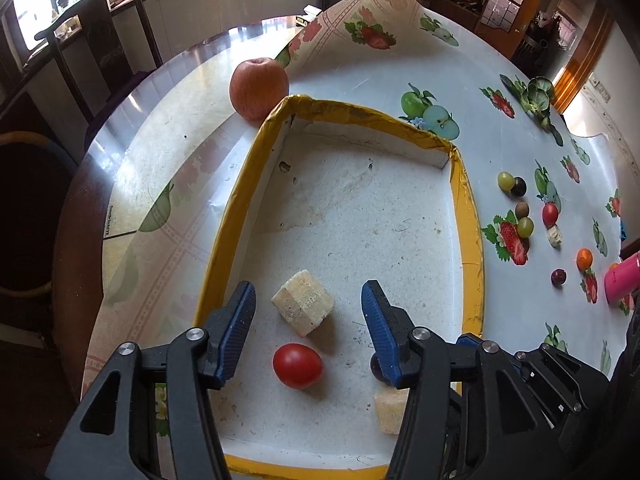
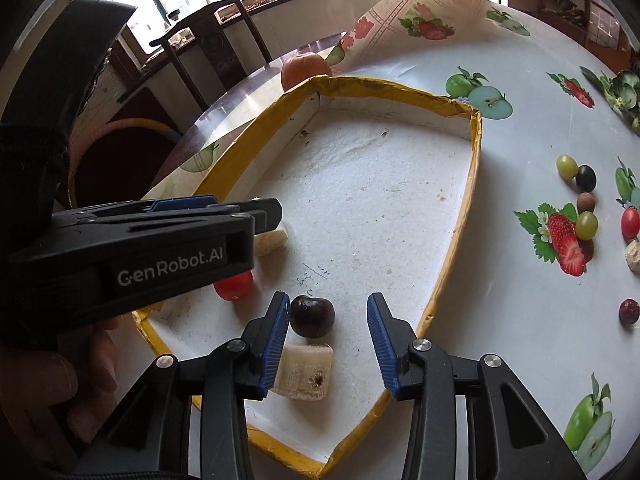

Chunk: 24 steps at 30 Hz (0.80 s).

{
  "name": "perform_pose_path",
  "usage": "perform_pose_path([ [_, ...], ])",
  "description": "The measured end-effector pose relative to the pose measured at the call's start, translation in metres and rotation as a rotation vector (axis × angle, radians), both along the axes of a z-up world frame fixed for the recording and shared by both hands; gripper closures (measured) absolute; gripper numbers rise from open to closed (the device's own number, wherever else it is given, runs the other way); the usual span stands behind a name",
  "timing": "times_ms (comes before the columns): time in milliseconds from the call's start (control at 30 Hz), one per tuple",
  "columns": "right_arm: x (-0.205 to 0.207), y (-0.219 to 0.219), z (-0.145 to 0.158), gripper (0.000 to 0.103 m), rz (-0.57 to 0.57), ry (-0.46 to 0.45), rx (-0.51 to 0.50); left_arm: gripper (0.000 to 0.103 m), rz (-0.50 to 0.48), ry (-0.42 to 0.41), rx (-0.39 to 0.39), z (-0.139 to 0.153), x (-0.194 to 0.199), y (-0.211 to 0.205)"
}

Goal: Organize fruits
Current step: 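Open the left gripper over the tray while the right gripper releases the plum, then move both grippers back toward the remaining fruits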

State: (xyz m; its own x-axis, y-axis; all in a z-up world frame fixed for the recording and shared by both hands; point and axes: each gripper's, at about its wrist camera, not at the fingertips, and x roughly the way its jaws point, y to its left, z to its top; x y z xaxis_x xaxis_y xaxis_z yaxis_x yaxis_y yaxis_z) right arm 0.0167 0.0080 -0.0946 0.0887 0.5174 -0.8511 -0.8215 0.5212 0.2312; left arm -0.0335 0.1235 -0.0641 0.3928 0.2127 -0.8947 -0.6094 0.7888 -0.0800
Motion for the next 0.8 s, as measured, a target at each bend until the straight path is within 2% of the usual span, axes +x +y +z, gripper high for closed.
perform_pose_path([
  [300,0.003,-0.049,0.042,0.061,-0.082,-0.029,0.077,0.046,-0.016,-0.068,0.066,0.044,-0.007,-0.021],
  [533,0.015,-0.092,0.058,0.061,-0.173,-0.049,0.096,0.046,-0.050,-0.086,0.077,0.055,-0.001,-0.041],
  [800,0.040,-0.147,0.054,0.061,-0.293,-0.051,0.076,0.046,-0.109,-0.088,0.060,0.055,0.017,-0.071],
])
